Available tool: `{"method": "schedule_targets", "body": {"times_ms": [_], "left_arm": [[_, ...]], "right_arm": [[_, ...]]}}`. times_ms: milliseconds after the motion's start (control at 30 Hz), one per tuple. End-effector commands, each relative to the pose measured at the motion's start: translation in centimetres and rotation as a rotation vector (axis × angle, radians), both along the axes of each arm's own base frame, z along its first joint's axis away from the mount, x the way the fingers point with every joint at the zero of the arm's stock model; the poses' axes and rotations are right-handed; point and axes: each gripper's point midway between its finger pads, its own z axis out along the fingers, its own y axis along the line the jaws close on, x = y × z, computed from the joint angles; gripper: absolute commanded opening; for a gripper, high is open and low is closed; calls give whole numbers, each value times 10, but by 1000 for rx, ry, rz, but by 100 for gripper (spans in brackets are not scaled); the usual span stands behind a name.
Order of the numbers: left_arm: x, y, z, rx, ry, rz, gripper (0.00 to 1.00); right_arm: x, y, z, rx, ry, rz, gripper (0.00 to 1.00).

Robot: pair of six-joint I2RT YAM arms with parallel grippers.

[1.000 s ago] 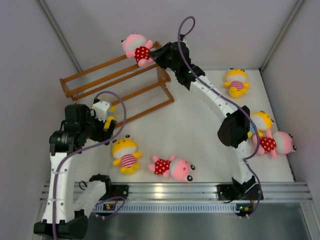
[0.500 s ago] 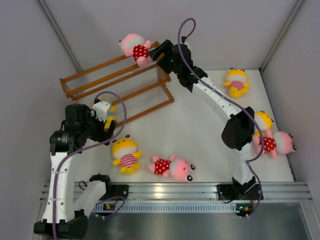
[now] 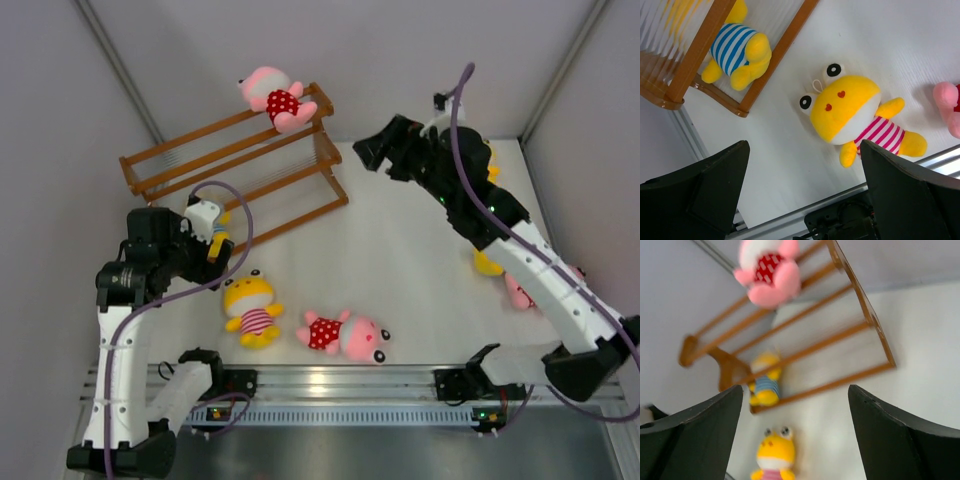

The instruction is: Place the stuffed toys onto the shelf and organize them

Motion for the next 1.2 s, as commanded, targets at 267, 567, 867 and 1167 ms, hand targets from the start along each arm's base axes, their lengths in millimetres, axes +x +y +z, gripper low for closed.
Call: {"method": "schedule_targets", "body": {"times_ms": [267,567,867,1167], "left_arm": [[-1,-25,25,-77,-31,-134,96],[-5,-25,26,-81,-40,-135,96],[-12,-28,27,-95,-36,-150,96],[-36,-78,80,-298,-101,-396,94]], "right_arm": [[-168,0,-223,-423,397,430,87],[-246,-1,-329,-499,590,519,81],[-241,9,-340,-560,550,563,0],[-190,44,-196,-792,-338,786,0]]}}
